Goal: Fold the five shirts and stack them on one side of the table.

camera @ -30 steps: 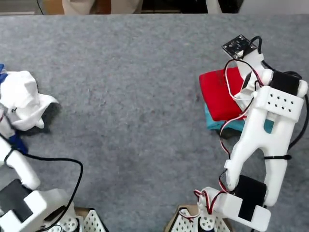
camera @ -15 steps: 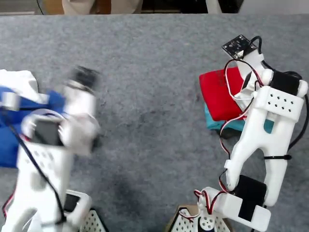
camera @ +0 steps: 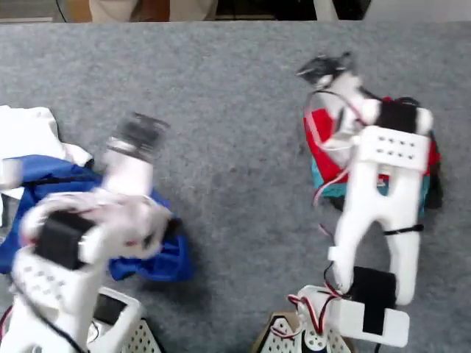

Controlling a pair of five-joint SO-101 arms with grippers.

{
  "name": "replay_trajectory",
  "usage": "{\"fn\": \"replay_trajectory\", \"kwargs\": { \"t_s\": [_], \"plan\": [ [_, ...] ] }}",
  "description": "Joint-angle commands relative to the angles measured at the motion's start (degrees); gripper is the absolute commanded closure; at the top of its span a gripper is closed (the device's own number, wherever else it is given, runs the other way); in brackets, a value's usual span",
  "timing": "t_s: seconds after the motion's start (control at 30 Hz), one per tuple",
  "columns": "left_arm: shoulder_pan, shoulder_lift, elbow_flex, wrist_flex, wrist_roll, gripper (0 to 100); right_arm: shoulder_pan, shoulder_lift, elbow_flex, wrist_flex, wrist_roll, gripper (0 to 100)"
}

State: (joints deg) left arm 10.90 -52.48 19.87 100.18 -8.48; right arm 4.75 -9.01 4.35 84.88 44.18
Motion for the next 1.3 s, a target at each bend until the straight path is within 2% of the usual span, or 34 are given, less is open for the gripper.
{"fn": "replay_trajectory", "kwargs": {
  "t_s": [0.0,0.1,0.2,0.3,0.43,0.53,0.63,0.8,0.9,1.0,1.07,1.27],
  "plan": [
    [-21.1,-0.7,-4.1,0.5,-0.2,74,-11.1,-2.3,-1.1,3.3,-3.4,75.8],
    [-40.6,-0.1,-1.8,0.4,-3.4,74,-22.6,-1.6,-0.7,3.7,-12.1,62.5],
    [-55.6,0.0,4.3,-2.8,-9.1,74,-35.6,1.4,-1.1,2.9,-17.7,55.4],
    [-66.1,0.0,12.1,-8.0,-13.5,74,-48.1,6.6,-1.1,-0.6,-20.0,56.6],
    [-73.8,-0.6,17.2,-11.1,-17.8,74,-58.7,16.2,-3.5,-4.4,-21.2,60.0],
    [-76.3,-0.5,17.8,-11.6,-18.8,74,-62.2,24.0,-9.3,-3.3,-22.7,63.0],
    [-76.7,0.0,17.9,-11.6,-18.8,74,-63.0,31.4,-16.5,-0.2,-24.4,70.2],
    [-76.7,0.0,17.9,-11.6,-18.7,74,-60.6,41.3,-30.0,10.5,-25.4,97.9],
    [-76.2,0.0,17.9,-11.6,-18.6,74,-58.7,44.4,-37.9,16.9,-25.4,95.0],
    [-74.3,0.0,17.9,-11.6,-18.5,74,-56.7,44.4,-42.5,17.4,-26.9,95.2],
    [-72.4,0.0,17.9,-11.6,-18.5,74,-56.0,42.8,-45.1,17.4,-29.3,91.8],
    [-67.2,0.0,17.9,-11.2,-16.9,74,-53.9,34.2,-47.1,17.4,-30.3,55.7]
  ]
}}
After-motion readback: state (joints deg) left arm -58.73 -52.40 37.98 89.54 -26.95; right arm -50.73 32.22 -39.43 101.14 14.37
